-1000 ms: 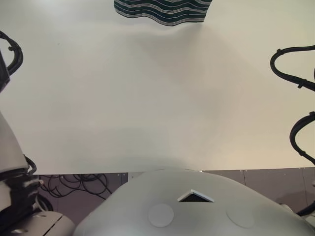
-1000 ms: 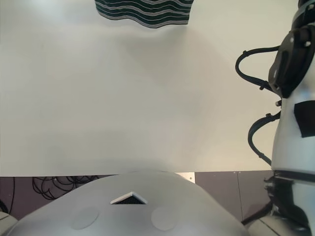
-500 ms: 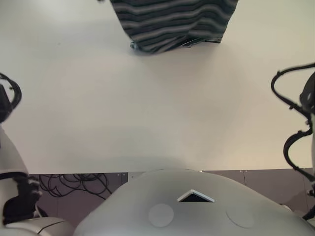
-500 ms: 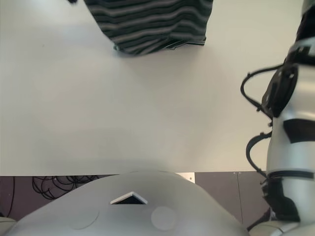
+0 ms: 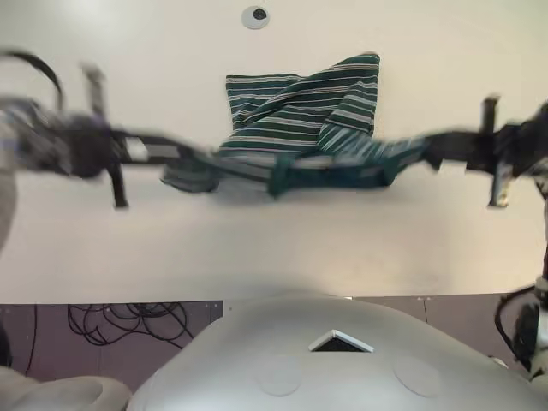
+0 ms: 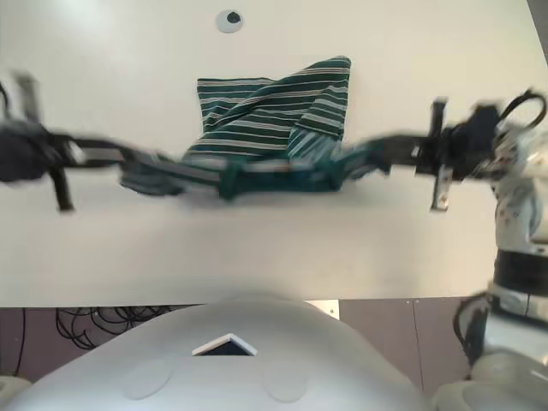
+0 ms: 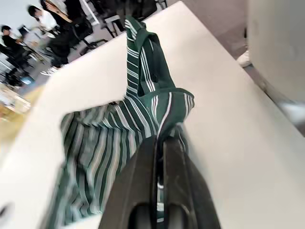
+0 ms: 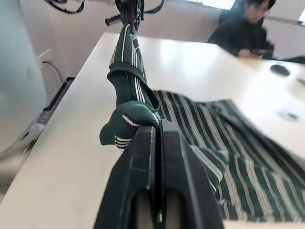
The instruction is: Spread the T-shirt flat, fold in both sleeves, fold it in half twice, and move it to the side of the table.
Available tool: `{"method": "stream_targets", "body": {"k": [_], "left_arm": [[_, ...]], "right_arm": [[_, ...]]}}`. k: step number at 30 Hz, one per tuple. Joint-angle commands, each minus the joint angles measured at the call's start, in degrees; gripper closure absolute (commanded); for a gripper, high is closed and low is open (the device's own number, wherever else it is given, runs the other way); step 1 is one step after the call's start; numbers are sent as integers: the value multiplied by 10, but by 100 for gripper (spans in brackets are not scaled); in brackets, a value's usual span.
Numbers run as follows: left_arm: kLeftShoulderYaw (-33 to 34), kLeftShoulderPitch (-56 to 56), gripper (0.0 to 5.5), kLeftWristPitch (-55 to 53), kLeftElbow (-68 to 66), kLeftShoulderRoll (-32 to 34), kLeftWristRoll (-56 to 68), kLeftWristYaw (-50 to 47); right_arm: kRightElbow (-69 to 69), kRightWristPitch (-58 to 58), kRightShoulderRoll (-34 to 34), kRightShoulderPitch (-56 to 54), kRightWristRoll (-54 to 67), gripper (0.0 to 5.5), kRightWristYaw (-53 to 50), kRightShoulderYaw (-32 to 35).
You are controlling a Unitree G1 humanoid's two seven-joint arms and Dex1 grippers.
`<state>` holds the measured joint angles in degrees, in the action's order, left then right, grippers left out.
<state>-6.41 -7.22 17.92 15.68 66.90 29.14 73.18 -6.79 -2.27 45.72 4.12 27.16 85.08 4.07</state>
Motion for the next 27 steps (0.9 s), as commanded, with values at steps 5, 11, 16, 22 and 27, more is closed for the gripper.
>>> {"method": "stream_targets", "body": {"k": [5, 11, 16, 22, 27], "left_arm": [[-106, -63, 550, 47, -124, -68, -253, -38], [-144, -125, 550, 54, -138, -30, -287, -12], [-135, -168, 550, -2, -34, 15, -175, 26], [-117, -154, 523, -44, -3, -12, -170, 3], [-96, -145, 461, -89, 13, -19, -142, 3]], "right_arm": [[92, 116, 19, 79, -190, 546, -32, -116], [-12, 27, 68, 154, -146, 546, -27, -126], [-141, -74, 114, 199, -53, 546, -19, -91], [-148, -101, 88, 178, -79, 524, -78, -98], [-132, -89, 98, 179, -70, 452, -74, -91]]}}
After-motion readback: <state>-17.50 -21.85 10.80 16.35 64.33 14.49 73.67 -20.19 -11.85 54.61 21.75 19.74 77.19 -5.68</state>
